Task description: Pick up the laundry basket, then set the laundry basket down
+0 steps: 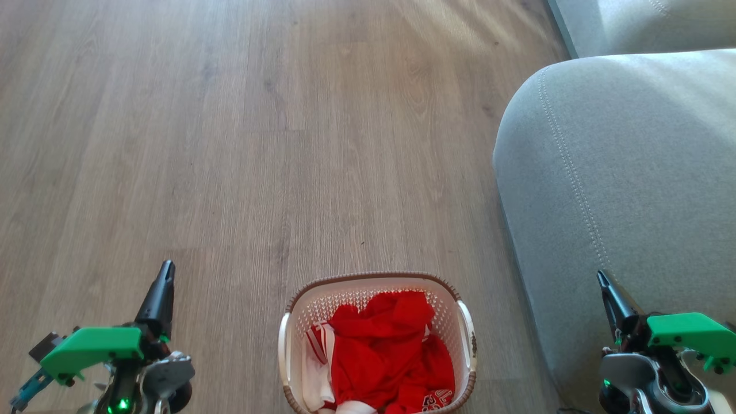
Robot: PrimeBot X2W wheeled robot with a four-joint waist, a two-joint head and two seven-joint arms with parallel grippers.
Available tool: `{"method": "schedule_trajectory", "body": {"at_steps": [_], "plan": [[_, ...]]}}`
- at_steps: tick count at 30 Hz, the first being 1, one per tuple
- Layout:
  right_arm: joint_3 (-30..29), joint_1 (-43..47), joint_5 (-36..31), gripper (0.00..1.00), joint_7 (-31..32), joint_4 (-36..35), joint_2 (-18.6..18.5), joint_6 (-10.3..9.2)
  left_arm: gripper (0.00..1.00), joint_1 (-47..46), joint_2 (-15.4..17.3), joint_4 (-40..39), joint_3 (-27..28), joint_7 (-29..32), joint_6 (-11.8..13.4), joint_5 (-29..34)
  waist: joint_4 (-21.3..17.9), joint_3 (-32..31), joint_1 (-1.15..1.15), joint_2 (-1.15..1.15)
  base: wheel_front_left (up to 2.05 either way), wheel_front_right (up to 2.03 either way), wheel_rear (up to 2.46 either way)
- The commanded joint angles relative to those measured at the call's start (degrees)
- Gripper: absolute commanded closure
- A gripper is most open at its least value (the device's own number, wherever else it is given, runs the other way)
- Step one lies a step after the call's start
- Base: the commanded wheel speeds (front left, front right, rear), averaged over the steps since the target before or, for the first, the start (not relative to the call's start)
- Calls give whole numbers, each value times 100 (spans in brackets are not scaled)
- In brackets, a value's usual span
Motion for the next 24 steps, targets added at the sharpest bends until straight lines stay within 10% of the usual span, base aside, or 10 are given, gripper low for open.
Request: {"method": "schedule_trajectory", "body": {"at_steps": [1, 24], "plan": [[94, -288, -20, 100, 46, -204, -58, 32, 100, -339, 28, -187, 205, 37, -41, 54, 0, 0, 0, 0, 0, 0, 0], [93, -288, -20, 100, 47, -204, -58, 32, 100, -340, 25, -186, 210, 40, -41, 57, 0, 0, 0, 0, 0, 0, 0]]}}
